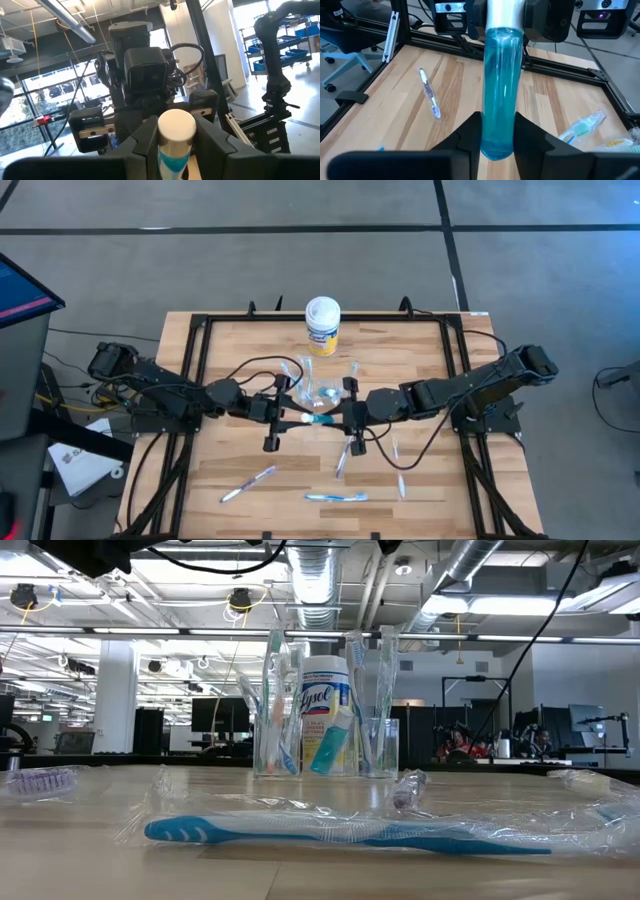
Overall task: Pick & Place toothbrushing station
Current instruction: Put the blue mouthwash into the transparent organizer
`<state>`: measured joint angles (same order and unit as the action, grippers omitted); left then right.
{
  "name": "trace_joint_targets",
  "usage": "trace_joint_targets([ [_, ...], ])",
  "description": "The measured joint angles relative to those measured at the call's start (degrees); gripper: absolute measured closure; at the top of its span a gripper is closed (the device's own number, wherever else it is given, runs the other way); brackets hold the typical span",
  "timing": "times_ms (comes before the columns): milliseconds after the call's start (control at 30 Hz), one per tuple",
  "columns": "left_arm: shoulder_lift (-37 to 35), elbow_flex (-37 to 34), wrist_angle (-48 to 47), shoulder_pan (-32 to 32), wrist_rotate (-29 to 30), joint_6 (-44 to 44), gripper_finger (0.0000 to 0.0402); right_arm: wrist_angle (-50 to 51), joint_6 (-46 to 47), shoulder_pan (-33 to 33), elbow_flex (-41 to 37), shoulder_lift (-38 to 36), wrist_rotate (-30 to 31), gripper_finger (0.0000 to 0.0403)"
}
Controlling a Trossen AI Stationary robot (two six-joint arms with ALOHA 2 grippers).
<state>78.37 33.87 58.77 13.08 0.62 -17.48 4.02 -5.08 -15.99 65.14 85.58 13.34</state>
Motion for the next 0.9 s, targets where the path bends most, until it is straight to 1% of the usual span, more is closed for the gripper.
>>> trace_joint_targets([
  [233, 0.02, 0.0, -1.46, 0.02, 1.4, 2.01, 0.0315, 3.77, 0.62, 0.04, 0.0, 0.0, 0.14, 0.0279],
  [400, 0.02, 0.0, -3.93, -0.47, 2.04, 5.55, 0.0315, 9.01, 4.13, 0.51, 0.0, 0.02, 1.51, 0.0264],
  [533, 0.0, 0.02, -7.38, -1.11, 2.14, 8.42, 0.0315, 12.69, 7.08, 0.87, -0.02, 0.0, 1.95, 0.0263],
  [733, 0.0, 0.02, -13.55, -3.61, 3.05, 13.66, 0.0315, 14.88, 9.01, 0.74, -0.02, 0.0, 1.84, 0.0275],
  [900, 0.0, 0.02, -17.18, -5.02, 7.14, 15.69, 0.0315, 16.36, 10.42, 0.46, -0.02, 0.01, 1.73, 0.0283],
])
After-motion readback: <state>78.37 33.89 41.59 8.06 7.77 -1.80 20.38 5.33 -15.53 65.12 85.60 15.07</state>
